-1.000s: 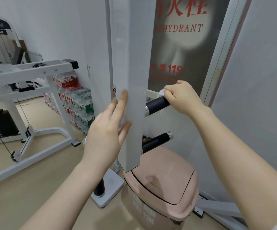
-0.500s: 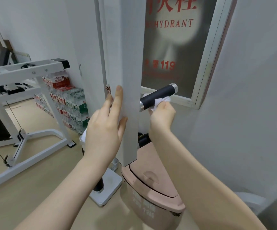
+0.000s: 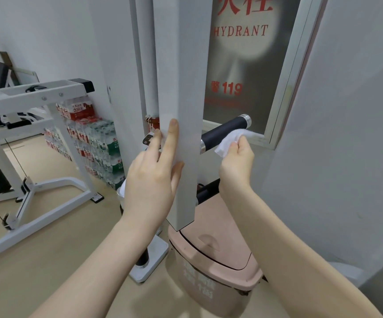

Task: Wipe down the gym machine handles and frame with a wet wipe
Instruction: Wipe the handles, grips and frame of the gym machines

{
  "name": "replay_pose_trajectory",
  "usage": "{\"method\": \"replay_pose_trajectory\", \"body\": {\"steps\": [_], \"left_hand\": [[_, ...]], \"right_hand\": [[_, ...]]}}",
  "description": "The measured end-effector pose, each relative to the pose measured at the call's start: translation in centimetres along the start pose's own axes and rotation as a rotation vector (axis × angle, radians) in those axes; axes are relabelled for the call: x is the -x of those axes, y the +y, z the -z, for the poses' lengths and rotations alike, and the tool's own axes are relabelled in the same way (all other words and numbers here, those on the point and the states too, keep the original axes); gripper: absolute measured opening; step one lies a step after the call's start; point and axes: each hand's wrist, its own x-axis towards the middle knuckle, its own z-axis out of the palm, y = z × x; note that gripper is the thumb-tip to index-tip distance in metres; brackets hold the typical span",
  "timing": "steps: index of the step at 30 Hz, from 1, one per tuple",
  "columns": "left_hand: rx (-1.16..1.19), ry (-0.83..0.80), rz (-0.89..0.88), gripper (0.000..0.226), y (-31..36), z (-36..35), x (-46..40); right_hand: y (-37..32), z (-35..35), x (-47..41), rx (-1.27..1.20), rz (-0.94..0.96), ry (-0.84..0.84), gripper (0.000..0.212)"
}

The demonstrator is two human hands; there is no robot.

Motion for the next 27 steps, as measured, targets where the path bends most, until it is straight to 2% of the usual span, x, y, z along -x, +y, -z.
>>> {"method": "replay_pose_trajectory", "body": {"steps": [6, 10, 16, 20, 23, 25, 27], "left_hand": [[-0.001, 0.006, -0.003, 0.068, -0.3, 0.0, -0.1], [0.015, 0.02, 0.005, 0.067, -0.3, 0.0, -0.1], [0.072, 0.002, -0.021, 0.066, -0.7, 0.6, 0.2], [0.169, -0.066, -0.071, 0.057, -1.0, 1.5, 1.1], [0.092, -0.144, -0.215, 0.05, -1.9, 2.2, 2.8], [0.042, -0.178, -0.319, 0.048, -2.8, 2.6, 4.2], [0.012, -0.206, -0.375, 0.054, -3.6, 3.2, 5.8]], "right_hand": [[1.3, 1.0, -3.1, 0.329, 0.49, 0.005, 0.046], [1.6, 1.7, -4.4, 0.441, 0.649, -0.018, 0.051], [0.5, 0.4, -1.0, 0.549, 0.917, -0.215, 0.04], [-0.8, 1.9, 2.3, 0.449, 0.831, -0.395, 0.031], [-1.6, 3.4, 4.7, 0.379, 0.603, -0.281, 0.035], [-0.6, 4.3, 6.7, 0.417, 0.471, -0.202, 0.036], [1.4, 5.2, 9.6, 0.472, 0.359, -0.194, 0.037]]}}
